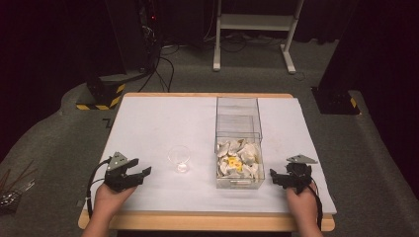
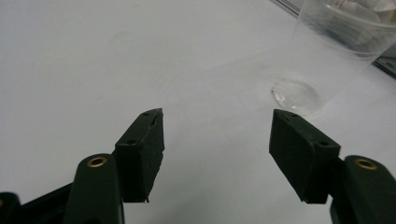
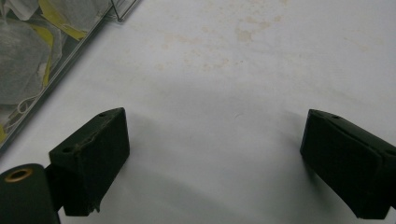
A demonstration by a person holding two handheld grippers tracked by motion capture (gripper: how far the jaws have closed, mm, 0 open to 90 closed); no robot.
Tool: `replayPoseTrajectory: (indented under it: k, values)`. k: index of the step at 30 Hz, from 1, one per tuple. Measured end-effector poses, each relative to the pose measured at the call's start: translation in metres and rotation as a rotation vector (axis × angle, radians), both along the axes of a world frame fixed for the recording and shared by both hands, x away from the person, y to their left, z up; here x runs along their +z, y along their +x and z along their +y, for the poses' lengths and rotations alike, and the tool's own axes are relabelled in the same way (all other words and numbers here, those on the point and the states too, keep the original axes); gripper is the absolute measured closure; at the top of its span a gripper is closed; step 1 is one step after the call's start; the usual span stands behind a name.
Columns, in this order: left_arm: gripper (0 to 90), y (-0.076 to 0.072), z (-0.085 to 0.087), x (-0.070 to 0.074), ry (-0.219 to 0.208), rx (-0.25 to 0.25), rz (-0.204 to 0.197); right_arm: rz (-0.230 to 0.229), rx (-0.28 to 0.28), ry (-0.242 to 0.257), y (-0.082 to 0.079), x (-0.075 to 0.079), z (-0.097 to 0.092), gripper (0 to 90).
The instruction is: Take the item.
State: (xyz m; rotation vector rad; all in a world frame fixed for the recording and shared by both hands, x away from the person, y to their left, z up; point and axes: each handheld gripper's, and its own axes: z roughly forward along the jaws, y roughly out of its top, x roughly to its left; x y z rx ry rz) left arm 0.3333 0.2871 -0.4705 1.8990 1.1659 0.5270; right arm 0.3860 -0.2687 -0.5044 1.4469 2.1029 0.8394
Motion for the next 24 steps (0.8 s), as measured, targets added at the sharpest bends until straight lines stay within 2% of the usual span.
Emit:
replayPoseTrajectory:
  k: [3, 6, 10, 24]
  values:
    - [35.6, -0.001, -0.002, 0.002, -0.007, -0.011, -0.008, 0.000, 0.000, 0.000, 0.000, 0.000, 0.000, 7.7]
    - [35.7, -0.002, -0.005, 0.004, 0.011, -0.016, -0.021, 0.000, 0.000, 0.000, 0.000, 0.000, 0.000, 7.7]
    - [34.6, -0.003, -0.009, 0.006, -0.006, -0.023, -0.021, 0.001, 0.001, 0.001, 0.000, 0.000, 0.000, 7.7]
    - [35.9, -0.003, -0.027, 0.013, -0.002, -0.078, -0.040, -0.001, 0.000, 0.000, 0.000, 0.000, 0.000, 7.8]
